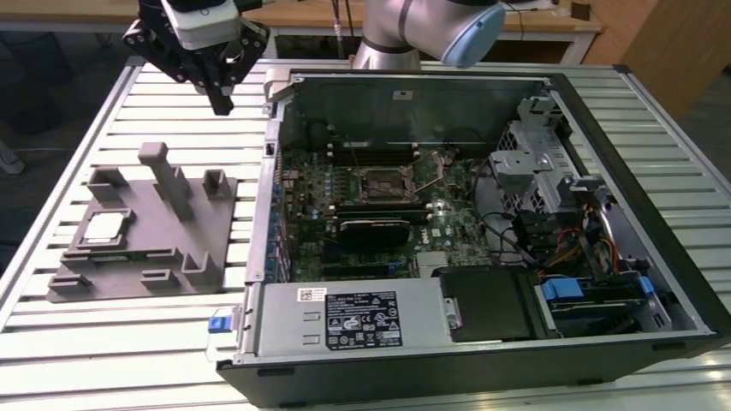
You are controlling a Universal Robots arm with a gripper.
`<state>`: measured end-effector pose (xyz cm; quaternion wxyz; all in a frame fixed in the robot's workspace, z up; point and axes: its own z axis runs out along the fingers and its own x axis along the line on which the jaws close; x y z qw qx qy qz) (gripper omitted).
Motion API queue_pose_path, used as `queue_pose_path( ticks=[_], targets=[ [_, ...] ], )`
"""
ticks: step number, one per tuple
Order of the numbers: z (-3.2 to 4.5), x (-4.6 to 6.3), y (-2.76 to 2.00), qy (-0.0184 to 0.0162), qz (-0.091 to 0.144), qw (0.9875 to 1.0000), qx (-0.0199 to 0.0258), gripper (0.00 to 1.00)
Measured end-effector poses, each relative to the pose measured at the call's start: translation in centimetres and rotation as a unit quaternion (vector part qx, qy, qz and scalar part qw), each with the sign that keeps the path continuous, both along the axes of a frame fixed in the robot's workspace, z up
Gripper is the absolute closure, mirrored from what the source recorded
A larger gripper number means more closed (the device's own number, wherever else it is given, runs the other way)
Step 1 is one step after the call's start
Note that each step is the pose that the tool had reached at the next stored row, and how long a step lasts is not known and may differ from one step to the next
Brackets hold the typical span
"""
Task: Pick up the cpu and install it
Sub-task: 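Reach for the cpu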
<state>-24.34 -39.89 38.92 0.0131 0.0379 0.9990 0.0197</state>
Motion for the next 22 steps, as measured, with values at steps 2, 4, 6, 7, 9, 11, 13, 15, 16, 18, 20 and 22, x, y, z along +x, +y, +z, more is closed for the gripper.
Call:
queue_pose_path(
  ticks=[2, 4, 6, 7, 9, 11, 13, 15, 16, 18, 20, 22],
  targets=[
    [-0.01, -0.1, 0.0, 0.0, 0.0, 1.0, 0.0, 0.89],
    [-0.01, -0.3, 0.0, 0.0, 0.0, 1.0, 0.0, 0.89],
    [-0.02, -0.4, 0.0, 0.0, 0.0, 1.0, 0.0, 0.89],
    [-0.02, -0.5, 0.0, 0.0, 0.0, 1.0, 0.0, 0.89],
    [-0.02, -0.7, 0.0, 0.0, 0.0, 1.0, 0.0, 0.89],
    [-0.03, -0.8, 0.0, 0.0, 0.0, 1.0, 0.0, 0.89],
    [-0.03, -1.0, 0.0, 0.0, 0.0, 1.0, 0.0, 0.89],
    [-0.04, -1.1, 0.0, 0.0, 0.0, 1.0, 0.0, 0.89],
    [-0.04, -1.2, 0.0, 0.0, 0.0, 1.0, 0.0, 0.89],
    [-0.05, -1.4, 0.0, 0.0, 0.0, 1.0, 0.0, 0.89],
    [-0.05, -1.5, 0.0, 0.0, 0.0, 1.0, 0.0, 0.89],
    [-0.06, -1.6, 0.0, 0.0, 0.0, 1.0, 0.0, 0.89]
  ],
)
